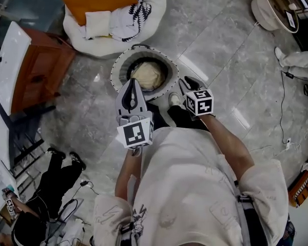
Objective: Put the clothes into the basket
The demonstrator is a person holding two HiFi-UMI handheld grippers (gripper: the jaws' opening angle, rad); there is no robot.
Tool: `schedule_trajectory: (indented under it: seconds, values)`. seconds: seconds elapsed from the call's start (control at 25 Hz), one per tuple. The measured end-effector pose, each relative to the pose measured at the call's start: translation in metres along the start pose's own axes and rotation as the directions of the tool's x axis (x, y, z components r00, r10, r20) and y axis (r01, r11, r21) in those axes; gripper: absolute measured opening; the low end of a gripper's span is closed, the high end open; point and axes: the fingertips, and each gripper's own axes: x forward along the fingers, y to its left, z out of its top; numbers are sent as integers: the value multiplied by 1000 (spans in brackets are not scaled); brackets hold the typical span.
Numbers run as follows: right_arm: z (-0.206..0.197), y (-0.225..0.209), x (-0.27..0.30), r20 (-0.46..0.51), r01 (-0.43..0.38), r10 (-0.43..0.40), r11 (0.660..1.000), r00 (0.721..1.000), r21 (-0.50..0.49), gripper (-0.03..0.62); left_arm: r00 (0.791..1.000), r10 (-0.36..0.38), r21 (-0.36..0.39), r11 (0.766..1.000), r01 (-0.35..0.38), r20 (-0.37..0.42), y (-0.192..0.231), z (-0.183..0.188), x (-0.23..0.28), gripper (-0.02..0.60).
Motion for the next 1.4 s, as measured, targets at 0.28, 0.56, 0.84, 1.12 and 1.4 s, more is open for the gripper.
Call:
schedule_trajectory:
  seconds: [0.28, 0.56, 0.84, 1.12, 1.4]
  values:
    - [61, -16, -75, 219, 17, -12, 1000, 976, -24, 81, 999, 18, 31, 999, -19, 44, -27, 23, -17, 5]
    - [158, -5, -159, 487, 101, 20, 970, 873, -221, 81, 990, 54, 49, 997, -61, 131, -38, 65, -31, 5]
    - [244, 14, -239, 698, 184, 52, 948, 714, -259, 83, 967, 81, 75, 992, -101, 241, -36, 118, -49, 5]
    - [265, 28, -268, 751, 181, 56, 956, 658, -231, 63, 953, 57, 84, 993, -86, 296, -40, 146, -58, 5]
    - [270, 28, -279, 777, 237, 44, 940, 628, -245, -12, 952, 71, 83, 992, -100, 299, -36, 150, -58, 5]
